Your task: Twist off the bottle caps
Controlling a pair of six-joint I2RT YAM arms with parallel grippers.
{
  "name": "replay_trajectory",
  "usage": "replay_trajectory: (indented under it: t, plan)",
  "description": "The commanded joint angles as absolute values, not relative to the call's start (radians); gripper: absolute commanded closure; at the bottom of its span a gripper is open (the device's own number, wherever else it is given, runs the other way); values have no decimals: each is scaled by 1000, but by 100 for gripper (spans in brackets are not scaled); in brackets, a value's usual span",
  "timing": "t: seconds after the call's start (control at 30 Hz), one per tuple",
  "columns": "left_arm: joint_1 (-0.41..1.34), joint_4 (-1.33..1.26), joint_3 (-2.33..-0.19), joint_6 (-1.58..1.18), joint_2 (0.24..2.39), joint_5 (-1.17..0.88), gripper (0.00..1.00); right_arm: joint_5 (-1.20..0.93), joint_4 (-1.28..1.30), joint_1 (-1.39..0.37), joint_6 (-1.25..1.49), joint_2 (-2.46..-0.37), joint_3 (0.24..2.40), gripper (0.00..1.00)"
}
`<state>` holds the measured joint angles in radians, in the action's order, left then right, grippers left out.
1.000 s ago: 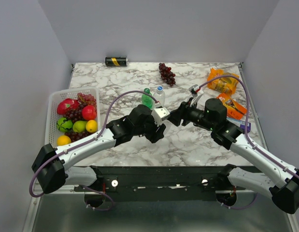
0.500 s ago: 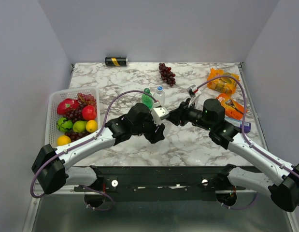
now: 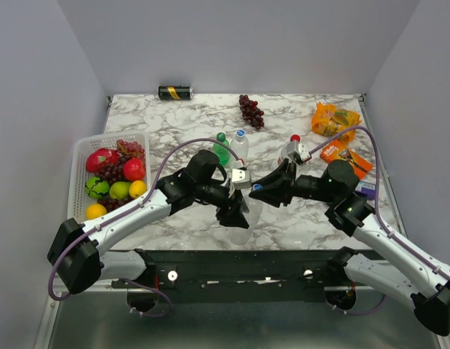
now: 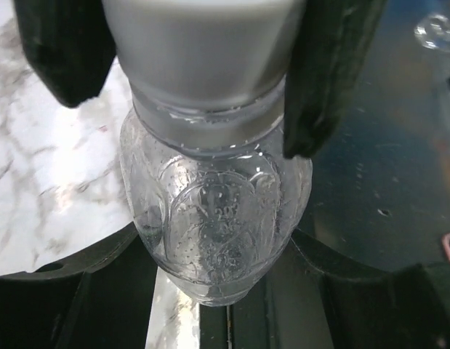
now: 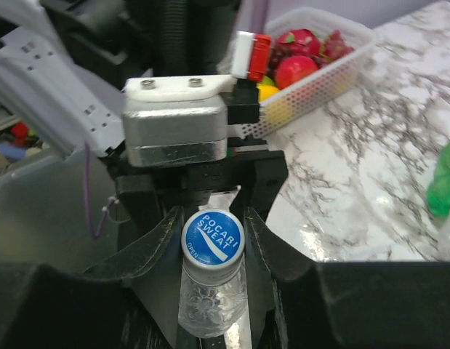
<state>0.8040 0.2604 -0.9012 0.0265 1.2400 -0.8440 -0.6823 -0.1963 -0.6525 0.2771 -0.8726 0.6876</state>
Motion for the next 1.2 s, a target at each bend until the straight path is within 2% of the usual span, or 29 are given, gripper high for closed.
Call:
replay_trajectory:
  t: [0.0, 0.07, 0.17, 0.27, 0.3, 0.43, 0.67, 0.77, 0.93, 1.03, 1.17]
  plan:
    - [778, 155, -937, 11, 1218, -1109, 60, -951, -222, -667, 209, -835, 653, 70]
    - [776, 140, -933, 3, 1219, -1109, 60, -943, -216, -667, 209, -834, 660, 69]
    - [772, 147, -936, 9, 1230, -1074, 60, -861, -143, -666, 184, -833, 706, 58]
    - [772, 153, -927, 14, 1247, -1013, 60, -743, -89, -666, 134, -828, 732, 39]
    - [770, 159, -925, 17, 1255, -991, 60, -708, -62, -667, 121, -827, 738, 24]
    - [769, 182, -933, 25, 1267, -859, 60, -487, -12, -666, 149, -812, 762, 14]
    - [765, 183, -948, -63, 1270, -701, 60, -236, 32, -666, 251, -770, 765, 14]
    - [767, 183, -942, -90, 1253, -602, 60, -222, 49, -664, 278, -810, 784, 23]
    - [767, 202, -940, -72, 1242, -509, 60, -287, 41, -666, 296, -871, 811, 45]
    - [765, 210, -946, -74, 1253, -485, 60, -301, 17, -667, 330, -882, 808, 51]
    - [765, 213, -943, -74, 1256, -469, 60, -302, 12, -667, 337, -885, 801, 52]
